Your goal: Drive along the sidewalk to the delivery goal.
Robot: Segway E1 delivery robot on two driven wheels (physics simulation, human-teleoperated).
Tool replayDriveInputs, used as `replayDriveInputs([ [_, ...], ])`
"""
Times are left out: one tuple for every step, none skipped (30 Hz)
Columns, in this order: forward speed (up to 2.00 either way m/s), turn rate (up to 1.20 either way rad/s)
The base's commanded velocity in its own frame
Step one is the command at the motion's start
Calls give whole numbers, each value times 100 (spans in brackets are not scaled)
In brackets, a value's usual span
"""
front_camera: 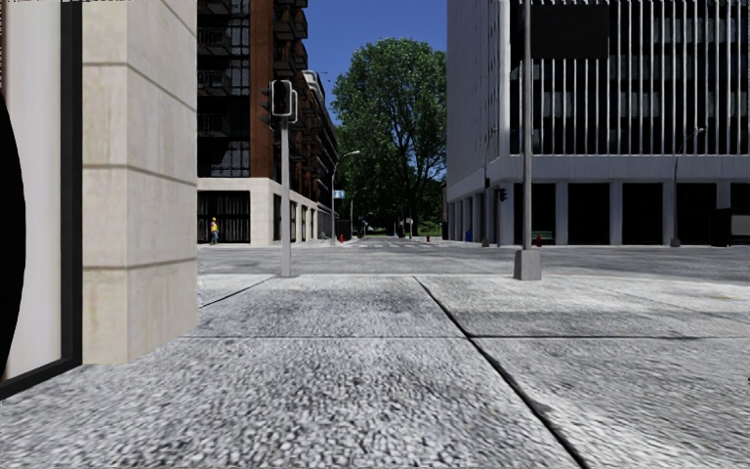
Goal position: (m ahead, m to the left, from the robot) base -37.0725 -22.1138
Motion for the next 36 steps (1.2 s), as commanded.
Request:
replayDriveInputs([
  [187, -1],
  [184, -1],
  [183, -1],
  [182, -1],
  [182, -1],
  [182, -1],
  [182, -1],
  [182, -1],
  [182, -1],
  [182, -1],
  [182, -1],
  [182, -1],
  [181, -1],
  [181, -1],
  [181, -1],
  [181, -1],
  [181, -1],
  [181, -1],
  [181, -1],
  [181, -1],
  [181, -1],
  [181, -1],
  [181, -1],
  [181, -1],
  [181, -1],
  [181, -1],
  [181, -1],
  [181, -1],
  [181, -1],
  [181, -1],
  [181, -1],
  [181, -1],
  [181, -1],
  [181, -1],
  [181, -1],
  [181, -1],
])
